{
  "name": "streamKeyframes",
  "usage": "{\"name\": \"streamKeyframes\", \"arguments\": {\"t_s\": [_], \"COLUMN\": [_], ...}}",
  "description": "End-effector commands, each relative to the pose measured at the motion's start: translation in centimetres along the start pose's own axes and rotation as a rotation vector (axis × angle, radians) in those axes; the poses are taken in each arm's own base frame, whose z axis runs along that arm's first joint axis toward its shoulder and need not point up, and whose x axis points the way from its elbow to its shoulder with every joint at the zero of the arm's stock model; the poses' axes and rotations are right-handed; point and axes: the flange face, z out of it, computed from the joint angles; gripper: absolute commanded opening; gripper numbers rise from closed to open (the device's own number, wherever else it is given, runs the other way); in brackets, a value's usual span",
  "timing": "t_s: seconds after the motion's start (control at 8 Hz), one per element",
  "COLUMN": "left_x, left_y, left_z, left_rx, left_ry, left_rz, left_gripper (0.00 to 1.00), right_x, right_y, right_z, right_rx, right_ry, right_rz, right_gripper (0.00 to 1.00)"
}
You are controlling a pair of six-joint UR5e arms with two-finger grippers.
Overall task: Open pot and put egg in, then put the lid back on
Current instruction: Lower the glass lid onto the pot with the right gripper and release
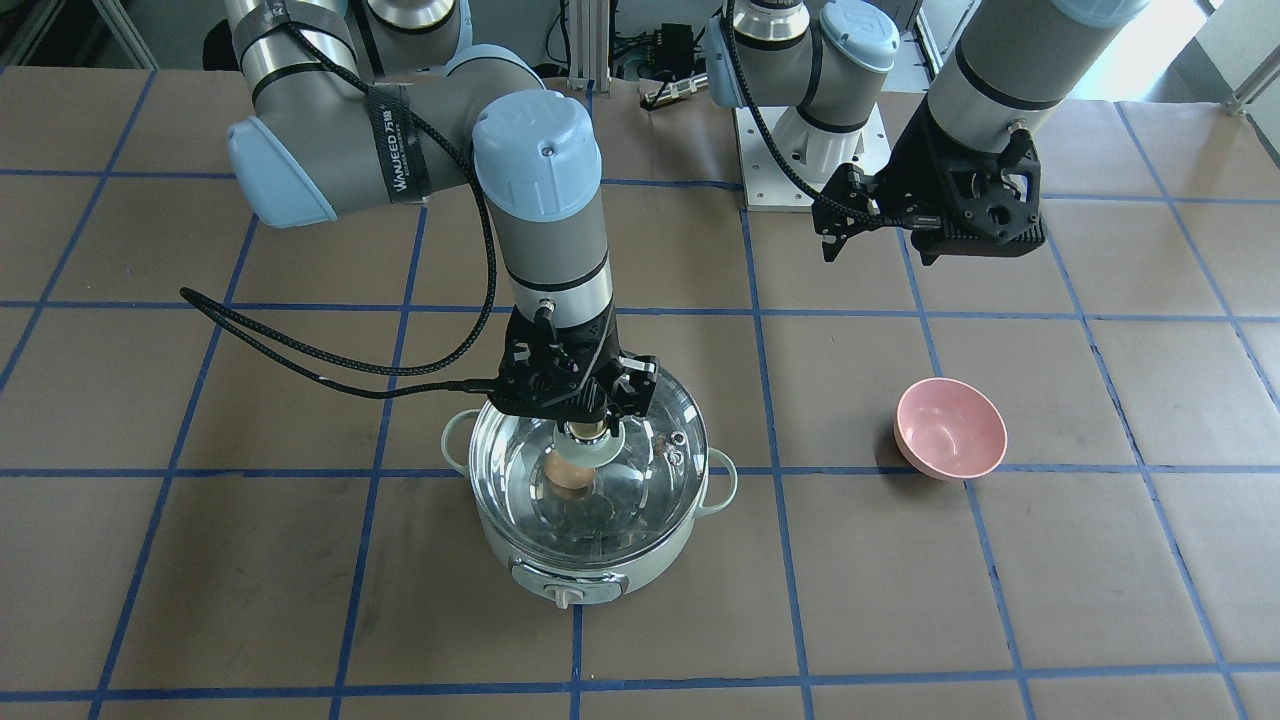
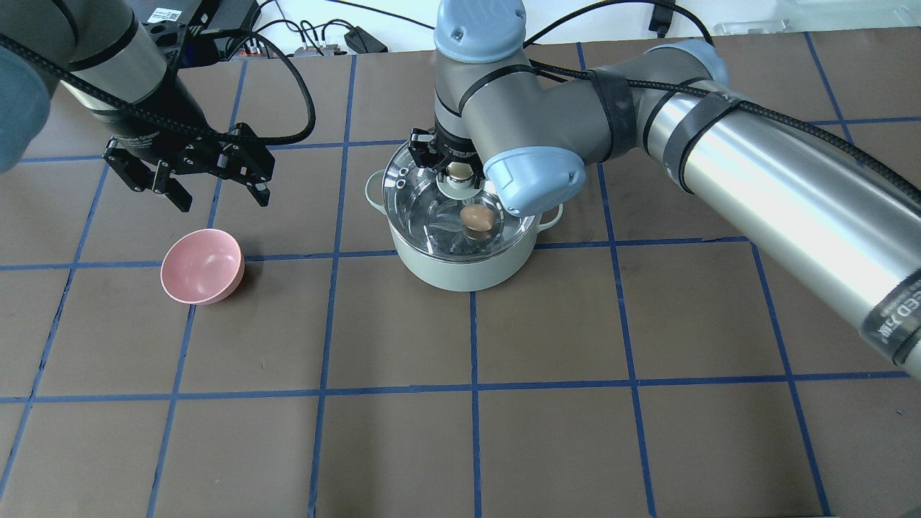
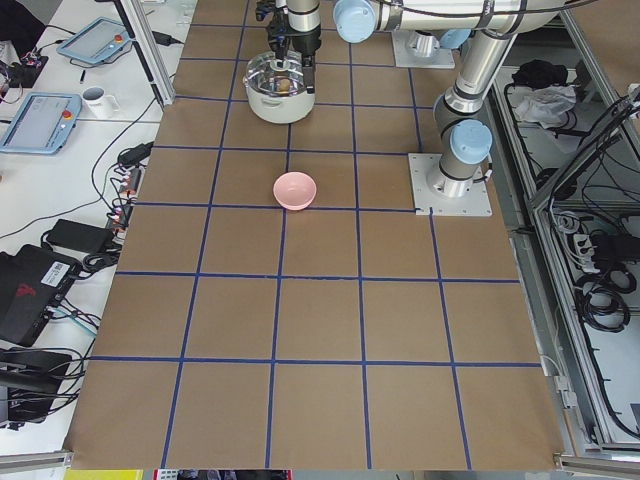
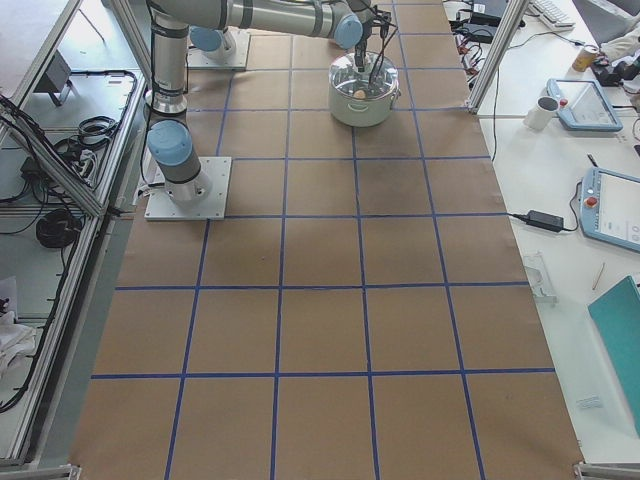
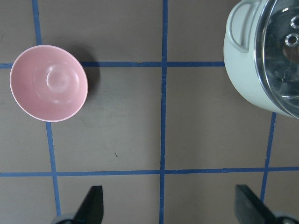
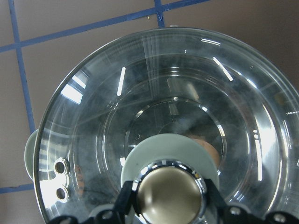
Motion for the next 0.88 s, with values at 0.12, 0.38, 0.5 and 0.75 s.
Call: {"name": "streamKeyframes", "arguments": {"t_s": [0.12,0.38,0.5,0.75], "left_x": [0.0,0.0,0.0,0.0], "left_y": [0.0,0.0,0.0,-0.1], "left_z": [0.0,0.0,0.0,0.0], "left_rx": [0.001,0.001,-0.001,0.002], "left_ry": [-0.002,0.0,-0.001,-0.002], "left_rz": [0.0,0.0,0.0,0.0], "left_gripper": [1.0,1.0,1.0,1.0], "right_x": [0.5,1.5,3.3,10.5], "right_y": [-0.6,-1.4,-2.6,-4.0], "right_z": [-0.9,-1.4,-3.1,-9.8], "right_rx": [0.021,0.03,0.048,-0.01], "right_ry": [-0.009,-0.007,-0.009,0.032], "right_rz": [-0.001,-0.039,-0.043,-0.072], "right_gripper": [0.83,0.85,0.86,0.86]}}
